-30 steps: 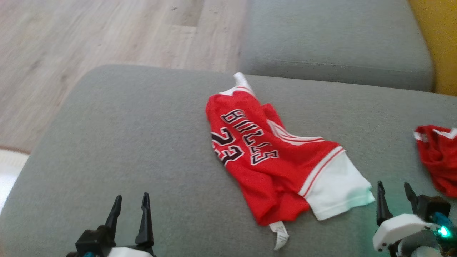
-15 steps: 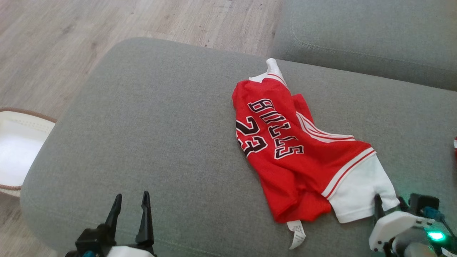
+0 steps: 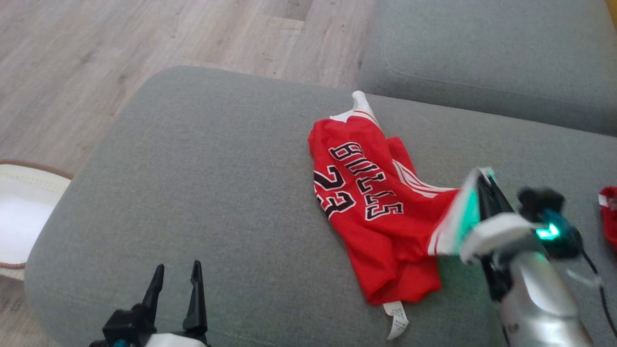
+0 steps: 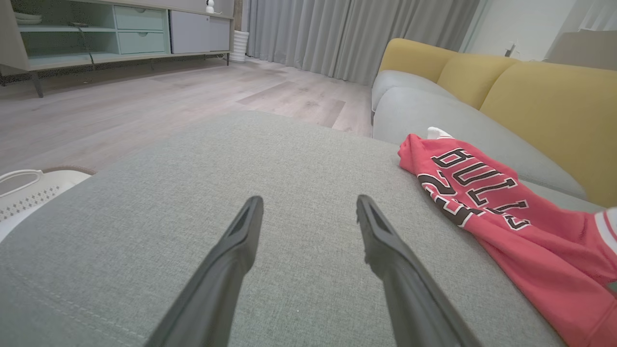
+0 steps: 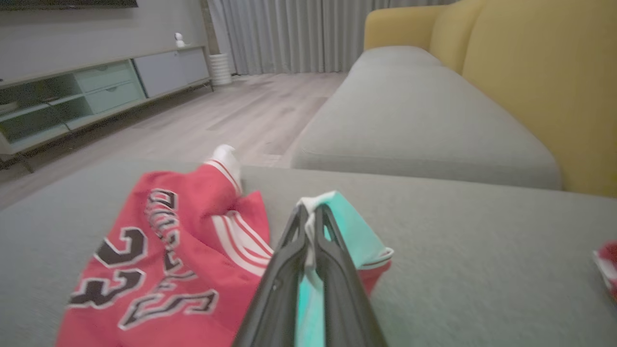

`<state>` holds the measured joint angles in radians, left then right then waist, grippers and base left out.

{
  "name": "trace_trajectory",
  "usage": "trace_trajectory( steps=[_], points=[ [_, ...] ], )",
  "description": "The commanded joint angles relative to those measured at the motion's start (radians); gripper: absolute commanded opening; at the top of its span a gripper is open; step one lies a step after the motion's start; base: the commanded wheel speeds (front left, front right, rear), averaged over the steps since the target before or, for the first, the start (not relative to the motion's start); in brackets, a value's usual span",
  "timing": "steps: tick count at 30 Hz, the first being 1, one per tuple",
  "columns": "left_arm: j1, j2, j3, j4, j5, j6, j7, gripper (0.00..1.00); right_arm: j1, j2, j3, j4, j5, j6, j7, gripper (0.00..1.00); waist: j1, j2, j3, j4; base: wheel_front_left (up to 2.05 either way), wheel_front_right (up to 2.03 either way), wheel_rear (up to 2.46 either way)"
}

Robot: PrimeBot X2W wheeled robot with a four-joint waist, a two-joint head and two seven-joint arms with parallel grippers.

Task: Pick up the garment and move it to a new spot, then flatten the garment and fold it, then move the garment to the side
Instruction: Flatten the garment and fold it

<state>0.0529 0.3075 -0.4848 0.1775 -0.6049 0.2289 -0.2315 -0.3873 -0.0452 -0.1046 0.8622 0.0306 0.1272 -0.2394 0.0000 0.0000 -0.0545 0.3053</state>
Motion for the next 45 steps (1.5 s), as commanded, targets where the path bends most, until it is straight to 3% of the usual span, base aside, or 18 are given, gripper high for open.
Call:
trace_trajectory(
  steps=[1,2,3,8,16,17,18,19,21,26,34,45],
  points=[
    [-0.037,0.013,0.032,-0.025,0.006,0.003,-0.013,1.0,-0.053,-0.005,0.066,-0.048,0.024,0.003,-0.018,0.0,0.0,0.0,-0.006,0.007,0.0,0.0,0.0],
    [-0.039,0.014,0.032,-0.026,0.006,0.003,-0.013,1.0,-0.061,-0.005,0.122,-0.071,0.052,0.003,-0.018,0.0,0.0,0.0,-0.01,0.014,0.0,0.0,0.0],
    [-0.042,0.016,0.035,-0.026,0.005,0.002,-0.013,1.0,-0.07,-0.005,0.246,-0.12,0.119,0.003,-0.015,0.0,0.0,0.0,-0.015,0.026,0.0,0.0,0.0],
    [-0.048,0.019,0.038,-0.033,0.005,0.007,-0.013,1.0,-0.079,-0.005,0.552,-0.25,0.298,0.003,0.046,0.0,0.0,0.0,-0.014,0.068,0.0,0.0,0.0],
    [-0.058,0.014,0.041,-0.042,0.004,0.011,-0.015,1.0,-0.096,-0.005,0.825,-0.287,0.38,0.003,0.109,0.0,0.0,0.0,0.025,0.14,0.0,0.0,0.0],
    [-0.06,0.013,0.041,-0.04,0.004,0.01,-0.016,1.0,-0.097,-0.005,0.845,-0.278,0.373,0.003,0.114,0.18,0.0,0.0,0.03,0.146,0.0,0.0,0.0],
    [-0.061,0.012,0.041,-0.039,0.004,0.009,-0.017,1.0,-0.097,-0.005,0.859,-0.273,0.368,0.003,0.114,0.44,0.0,0.0,0.034,0.15,0.0,0.0,0.0],
    [-0.062,0.01,0.042,-0.037,0.004,0.009,-0.017,1.0,-0.095,-0.005,0.871,-0.27,0.367,0.003,0.114,1.0,0.0,0.0,0.038,0.153,0.0,0.0,0.0],
    [-0.062,0.008,0.044,-0.035,0.004,0.009,-0.019,1.0,-0.087,-0.005,0.892,-0.275,0.381,0.003,0.113,1.0,0.0,0.0,0.041,0.155,0.0,0.0,0.0],
    [-0.057,0.005,0.051,-0.031,0.004,0.012,-0.022,1.0,-0.091,-0.005,0.897,-0.277,0.393,0.003,0.099,1.0,0.0,0.0,0.039,0.131,0.0,0.0,0.0],
    [-0.056,0.001,0.049,-0.032,0.009,0.009,-0.024,1.0,-0.086,-0.005,0.796,-0.275,0.363,0.003,0.048,1.0,0.0,0.0,0.021,0.068,0.0,0.0,0.0],
    [-0.039,-0.003,0.042,-0.038,0.012,0.011,-0.026,1.0,0.084,-0.005,0.418,-0.197,0.141,0.003,0.022,1.0,0.0,0.0,0.011,-0.006,0.0,0.0,0.0]
  ],
)
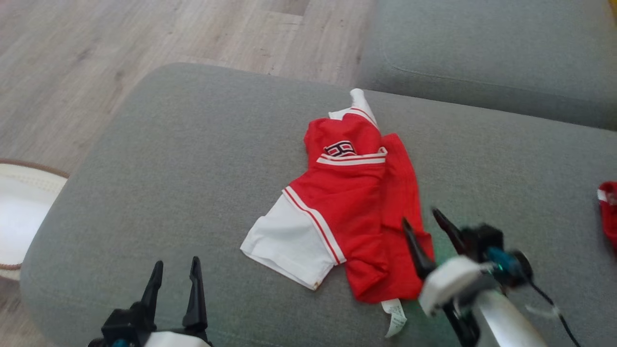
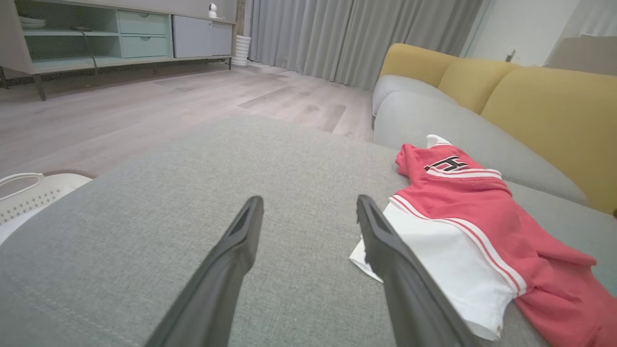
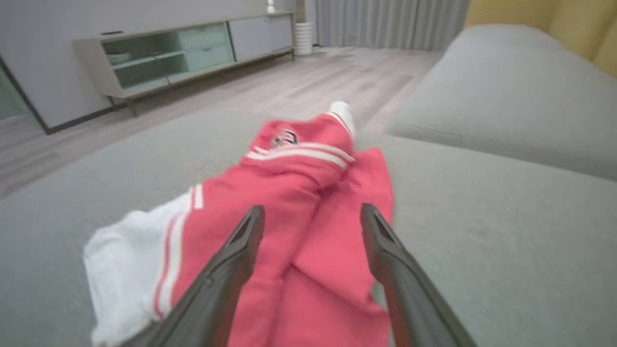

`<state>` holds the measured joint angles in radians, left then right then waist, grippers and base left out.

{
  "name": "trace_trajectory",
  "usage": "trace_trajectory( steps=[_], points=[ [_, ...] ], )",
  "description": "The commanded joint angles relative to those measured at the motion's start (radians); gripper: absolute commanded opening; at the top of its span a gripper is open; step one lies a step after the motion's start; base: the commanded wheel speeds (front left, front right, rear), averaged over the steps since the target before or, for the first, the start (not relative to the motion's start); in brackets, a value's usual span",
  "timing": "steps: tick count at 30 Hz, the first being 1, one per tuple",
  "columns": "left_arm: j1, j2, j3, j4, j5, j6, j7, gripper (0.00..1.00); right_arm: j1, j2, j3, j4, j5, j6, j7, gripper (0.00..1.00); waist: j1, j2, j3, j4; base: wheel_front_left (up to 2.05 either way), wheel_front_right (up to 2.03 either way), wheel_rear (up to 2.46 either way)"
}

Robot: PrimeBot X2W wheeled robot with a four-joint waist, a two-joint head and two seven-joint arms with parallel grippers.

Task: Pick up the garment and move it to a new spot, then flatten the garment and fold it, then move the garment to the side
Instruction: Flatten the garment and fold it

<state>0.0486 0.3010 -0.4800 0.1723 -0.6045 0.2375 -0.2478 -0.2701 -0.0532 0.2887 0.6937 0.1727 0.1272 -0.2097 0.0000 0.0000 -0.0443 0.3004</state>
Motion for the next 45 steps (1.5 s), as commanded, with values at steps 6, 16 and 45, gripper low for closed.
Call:
trace_trajectory(
  steps=[6,16,45],
  points=[
    [-0.039,0.001,0.028,-0.03,0.015,-0.001,-0.01,1.0,0.069,0.003,-0.088,-0.003,-0.051,0.003,0.029,1.0,0.0,0.0,0.015,-0.003,0.0,0.0,0.0],
    [-0.048,0.0,0.018,-0.019,0.015,-0.004,-0.007,1.0,0.068,0.003,-0.083,0.105,-0.034,0.003,0.147,1.0,0.0,0.0,0.023,0.05,0.0,0.0,0.0],
    [-0.023,-0.013,0.026,-0.023,0.018,-0.004,-0.012,1.0,-0.057,-0.001,-0.604,0.117,-0.336,0.003,0.12,0.09,0.0,0.0,0.027,-0.037,0.0,0.0,0.0]
  ],
)
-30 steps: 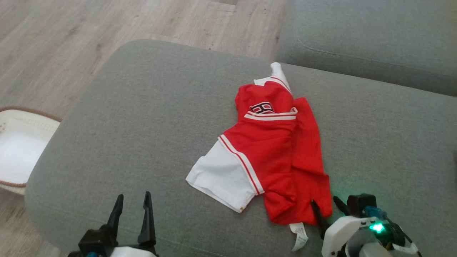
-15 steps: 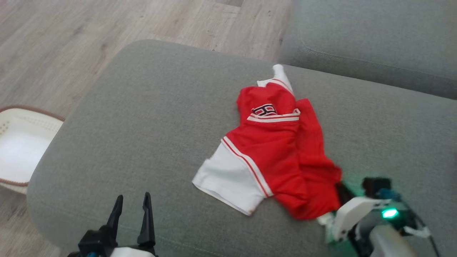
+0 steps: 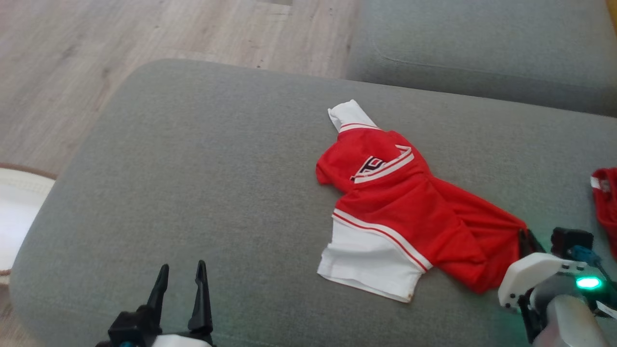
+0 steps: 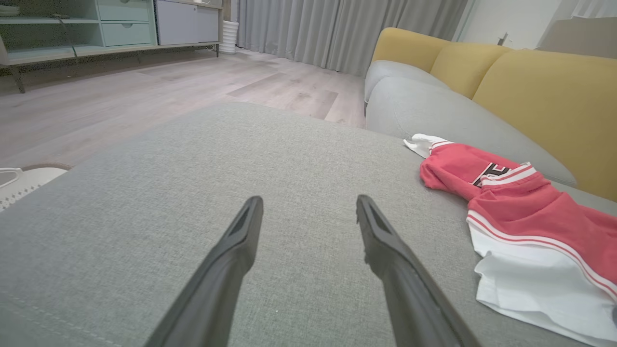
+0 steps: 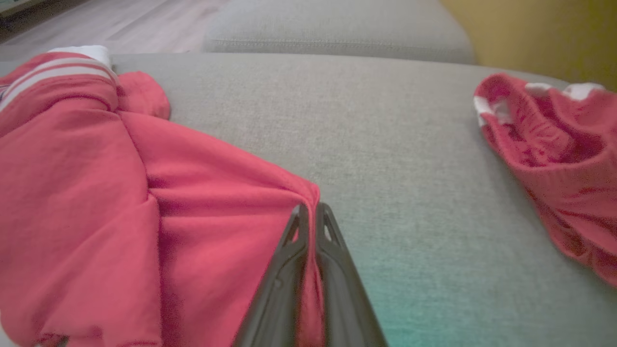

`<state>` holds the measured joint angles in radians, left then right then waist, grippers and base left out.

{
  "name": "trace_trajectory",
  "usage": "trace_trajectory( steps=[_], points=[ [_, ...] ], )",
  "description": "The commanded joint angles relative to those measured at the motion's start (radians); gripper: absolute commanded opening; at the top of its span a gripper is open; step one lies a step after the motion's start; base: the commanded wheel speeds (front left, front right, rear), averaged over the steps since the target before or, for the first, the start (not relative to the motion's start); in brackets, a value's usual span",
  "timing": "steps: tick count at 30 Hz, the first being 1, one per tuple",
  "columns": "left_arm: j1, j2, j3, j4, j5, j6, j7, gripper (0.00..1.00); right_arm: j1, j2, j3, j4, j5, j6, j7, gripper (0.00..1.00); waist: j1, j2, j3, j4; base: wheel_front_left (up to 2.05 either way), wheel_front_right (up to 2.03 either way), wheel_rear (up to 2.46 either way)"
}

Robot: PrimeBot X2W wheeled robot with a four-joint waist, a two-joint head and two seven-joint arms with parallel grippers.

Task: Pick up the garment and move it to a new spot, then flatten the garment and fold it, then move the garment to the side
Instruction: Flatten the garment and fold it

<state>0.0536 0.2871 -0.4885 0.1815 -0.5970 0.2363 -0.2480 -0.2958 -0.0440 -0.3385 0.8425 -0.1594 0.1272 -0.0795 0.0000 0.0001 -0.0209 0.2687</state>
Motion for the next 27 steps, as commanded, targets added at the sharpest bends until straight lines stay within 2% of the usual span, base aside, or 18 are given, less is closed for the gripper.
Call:
trace_trajectory(
  steps=[1,2,6,12,20,27],
  points=[
    [-0.029,-0.001,0.034,-0.032,0.012,-0.004,-0.012,1.0,-0.031,-0.01,0.012,-0.039,-0.016,0.003,-0.017,0.36,0.0,-0.0001,0.005,-0.012,0.0,0.0,0.0],
    [-0.03,-0.002,0.034,-0.031,0.013,-0.004,-0.012,1.0,-0.029,-0.01,0.002,-0.047,-0.027,0.003,-0.028,1.0,0.0,-0.0001,0.006,-0.018,0.0,0.0,0.0],
    [-0.036,-0.01,0.034,-0.025,0.015,-0.01,-0.013,1.0,-0.022,-0.007,0.0,-0.076,-0.049,0.003,-0.096,1.0,0.0,-0.0001,-0.001,-0.053,0.0,0.0,0.0],
    [-0.04,-0.015,0.032,-0.019,0.02,-0.018,-0.013,1.0,0.022,-0.007,0.109,-0.121,0.033,0.003,-0.152,1.0,0.0,-0.0001,-0.023,-0.093,0.0,0.0,0.0],
    [-0.043,-0.029,0.004,-0.002,0.027,-0.04,-0.013,1.0,0.151,-0.006,0.25,-0.277,0.176,0.003,-0.175,1.0,0.0,-0.0001,-0.056,-0.14,0.0,0.0,0.0],
    [-0.046,-0.048,-0.012,0.027,0.023,-0.051,-0.013,1.0,0.248,-0.006,0.319,-0.4,0.249,0.003,-0.169,1.0,0.0,-0.0001,-0.08,-0.165,0.0,0.0,0.0]
  ],
)
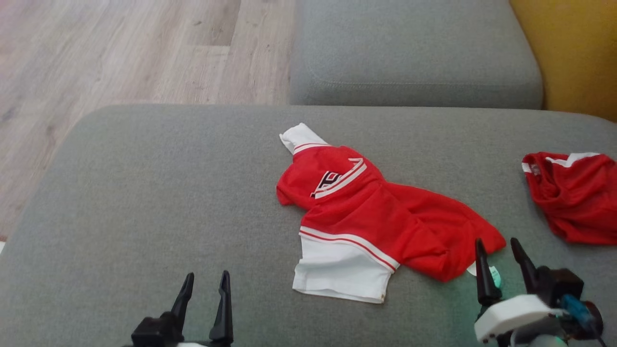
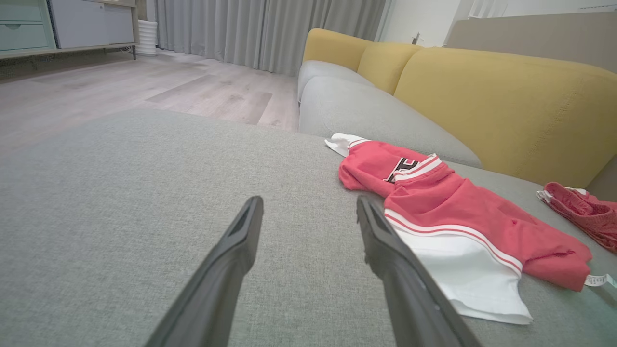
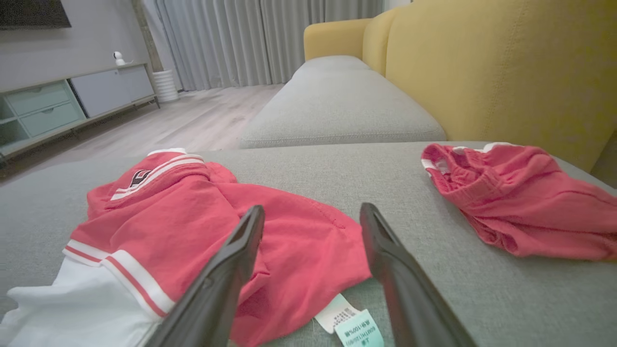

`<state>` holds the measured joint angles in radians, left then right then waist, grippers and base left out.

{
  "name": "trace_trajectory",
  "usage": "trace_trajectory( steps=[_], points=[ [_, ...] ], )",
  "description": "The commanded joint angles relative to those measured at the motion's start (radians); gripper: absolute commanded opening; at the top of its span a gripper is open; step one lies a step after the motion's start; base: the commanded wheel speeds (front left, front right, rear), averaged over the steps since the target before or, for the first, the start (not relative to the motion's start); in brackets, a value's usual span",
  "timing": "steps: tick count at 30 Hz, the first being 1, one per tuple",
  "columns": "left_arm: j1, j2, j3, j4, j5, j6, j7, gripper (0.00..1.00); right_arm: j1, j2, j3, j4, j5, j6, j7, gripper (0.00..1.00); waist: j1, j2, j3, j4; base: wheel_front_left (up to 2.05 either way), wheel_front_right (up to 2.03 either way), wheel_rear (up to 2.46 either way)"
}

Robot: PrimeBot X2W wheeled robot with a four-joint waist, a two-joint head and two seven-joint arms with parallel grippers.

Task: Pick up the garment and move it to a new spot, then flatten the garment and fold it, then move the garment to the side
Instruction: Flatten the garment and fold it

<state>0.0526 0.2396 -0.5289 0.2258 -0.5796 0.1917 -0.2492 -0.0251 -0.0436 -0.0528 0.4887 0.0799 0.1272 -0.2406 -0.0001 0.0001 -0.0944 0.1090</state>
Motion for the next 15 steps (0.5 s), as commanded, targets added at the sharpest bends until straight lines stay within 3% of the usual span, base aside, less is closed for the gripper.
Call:
trace_trajectory(
  steps=[1,15],
  points=[
    [-0.046,-0.002,0.028,-0.014,0.004,-0.008,-0.012,1.0,-0.013,-0.007,0.037,-0.059,0.017,0.003,-0.005,1.0,0.0001,-0.0001,-0.009,-0.007,0.0,0.0,0.0],
    [-0.046,-0.006,0.043,0.013,-0.005,-0.018,-0.012,1.0,0.037,-0.007,0.058,-0.126,0.047,0.003,0.026,1.0,0.0001,-0.0001,-0.027,-0.002,0.0,0.0,0.0]
  ],
)
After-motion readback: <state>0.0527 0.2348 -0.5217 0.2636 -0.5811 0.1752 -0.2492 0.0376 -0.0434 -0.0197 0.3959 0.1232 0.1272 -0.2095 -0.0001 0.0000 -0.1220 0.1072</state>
